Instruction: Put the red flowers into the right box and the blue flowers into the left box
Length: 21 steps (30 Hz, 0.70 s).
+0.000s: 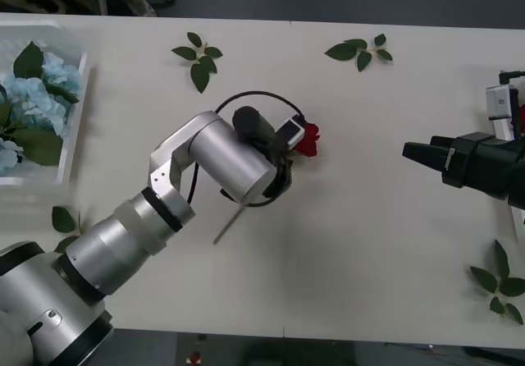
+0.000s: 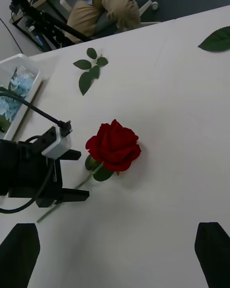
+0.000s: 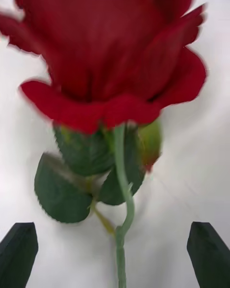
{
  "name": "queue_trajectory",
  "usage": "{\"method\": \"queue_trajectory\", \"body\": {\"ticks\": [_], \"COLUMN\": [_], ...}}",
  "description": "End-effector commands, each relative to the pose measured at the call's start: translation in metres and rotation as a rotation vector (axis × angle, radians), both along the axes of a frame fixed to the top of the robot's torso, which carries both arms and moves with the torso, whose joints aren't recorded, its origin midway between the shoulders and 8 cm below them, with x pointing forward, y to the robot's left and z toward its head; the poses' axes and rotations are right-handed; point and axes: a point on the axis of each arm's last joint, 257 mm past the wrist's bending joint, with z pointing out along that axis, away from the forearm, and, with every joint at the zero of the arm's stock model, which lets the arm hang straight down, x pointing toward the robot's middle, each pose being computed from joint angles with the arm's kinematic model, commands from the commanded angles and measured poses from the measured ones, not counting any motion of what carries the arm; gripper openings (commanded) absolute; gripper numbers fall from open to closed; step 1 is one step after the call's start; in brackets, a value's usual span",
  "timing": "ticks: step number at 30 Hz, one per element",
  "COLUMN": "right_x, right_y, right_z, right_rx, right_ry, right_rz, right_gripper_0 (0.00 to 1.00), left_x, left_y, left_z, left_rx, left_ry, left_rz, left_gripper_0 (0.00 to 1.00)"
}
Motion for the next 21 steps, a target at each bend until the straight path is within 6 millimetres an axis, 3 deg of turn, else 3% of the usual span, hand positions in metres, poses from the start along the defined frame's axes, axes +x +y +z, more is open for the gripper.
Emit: {"method": "queue_trajectory", "body": {"ticks": [1,3,7,12,21], "right_x": [0.002,0.002,0.002,0.002,0.002], "right_y": [0.013,0.013,0.013,0.013,0.013], "right_z": [0.023,0.023,0.024,0.024,0.024], "right_rx": [-0.016,-0.016,-0.015,-0.012,-0.011], "right_ry": [-0.07,-0.07,-0.07,-0.069,-0.068], "right_rz": [0.039,0.039,0.04,0.04,0.04], "right_gripper_0": [0.95,0.95,0.95,0.95,0.96], "left_x": [0.01,0.01,0.011,0.013,0.019], "left_y": [-0.013,-0.014,-0.011,-0.011,-0.006], "left_z": [0.025,0.024,0.019,0.009,-0.006], "left_rx": [0.017,0.032,0.066,0.07,0.074], "left_ry": [-0.093,-0.105,-0.119,-0.126,-0.134], "left_rz": [-0.06,-0.071,-0.075,-0.086,-0.091], "left_gripper_0": [0.91,0.9,0.76,0.69,0.66]}}
